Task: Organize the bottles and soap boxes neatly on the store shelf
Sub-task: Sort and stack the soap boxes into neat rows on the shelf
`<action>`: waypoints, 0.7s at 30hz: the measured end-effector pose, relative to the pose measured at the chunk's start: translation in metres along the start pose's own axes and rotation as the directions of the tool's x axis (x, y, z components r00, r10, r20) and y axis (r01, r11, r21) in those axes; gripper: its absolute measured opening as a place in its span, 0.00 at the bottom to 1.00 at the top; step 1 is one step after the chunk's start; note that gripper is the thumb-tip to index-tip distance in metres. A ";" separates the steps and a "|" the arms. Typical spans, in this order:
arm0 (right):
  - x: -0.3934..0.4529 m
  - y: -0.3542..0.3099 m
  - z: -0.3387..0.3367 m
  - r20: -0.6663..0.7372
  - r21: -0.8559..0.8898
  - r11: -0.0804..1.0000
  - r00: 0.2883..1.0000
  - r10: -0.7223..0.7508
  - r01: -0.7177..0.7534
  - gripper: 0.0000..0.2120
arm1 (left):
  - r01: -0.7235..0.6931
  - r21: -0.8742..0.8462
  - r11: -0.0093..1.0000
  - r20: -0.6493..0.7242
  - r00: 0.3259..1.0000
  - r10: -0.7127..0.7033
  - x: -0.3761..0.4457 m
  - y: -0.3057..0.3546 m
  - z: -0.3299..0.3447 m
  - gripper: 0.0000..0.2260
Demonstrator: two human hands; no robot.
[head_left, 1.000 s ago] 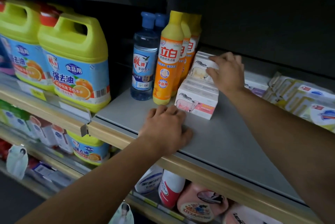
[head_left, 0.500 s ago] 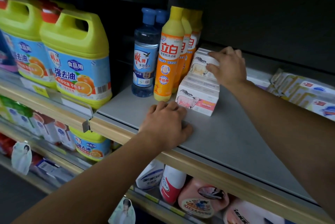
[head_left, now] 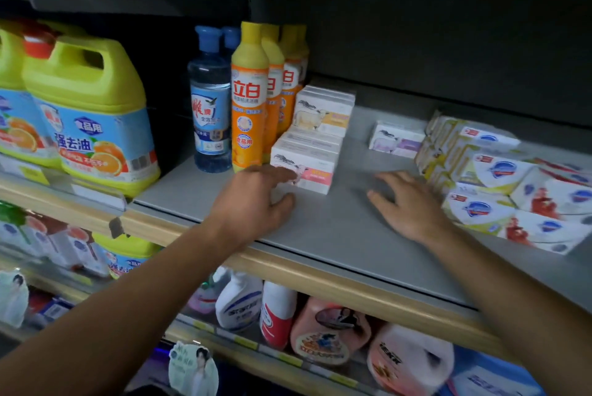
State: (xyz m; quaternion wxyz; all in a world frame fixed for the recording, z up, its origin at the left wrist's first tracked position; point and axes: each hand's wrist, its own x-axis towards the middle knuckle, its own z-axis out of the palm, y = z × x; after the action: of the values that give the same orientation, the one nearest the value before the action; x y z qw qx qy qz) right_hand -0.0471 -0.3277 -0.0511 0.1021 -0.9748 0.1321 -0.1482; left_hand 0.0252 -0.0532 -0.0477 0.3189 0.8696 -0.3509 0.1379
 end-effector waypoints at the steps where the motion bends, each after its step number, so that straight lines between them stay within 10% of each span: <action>1: -0.008 0.006 0.003 0.052 -0.018 1.000 0.999 0.000 0.001 0.25 | -0.017 -0.025 1.000 -0.024 1.000 0.016 0.004 0.005 0.000 0.16; 10: -0.016 0.017 0.011 0.099 -0.011 1.000 0.995 -0.025 0.026 0.27 | -0.199 -0.014 0.980 -0.011 0.980 0.199 0.093 0.076 0.011 0.15; 21: -0.016 0.017 0.016 0.046 0.027 0.999 0.999 -0.025 0.024 0.26 | -0.146 0.229 0.962 0.228 0.969 0.093 0.218 0.097 0.129 0.28</action>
State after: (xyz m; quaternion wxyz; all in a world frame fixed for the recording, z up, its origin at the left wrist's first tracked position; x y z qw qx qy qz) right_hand -0.0608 -0.3361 -0.0742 0.1161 -0.9781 0.1159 -0.1284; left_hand 0.1153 -0.3043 0.0000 0.1607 0.8890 -0.4159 0.1040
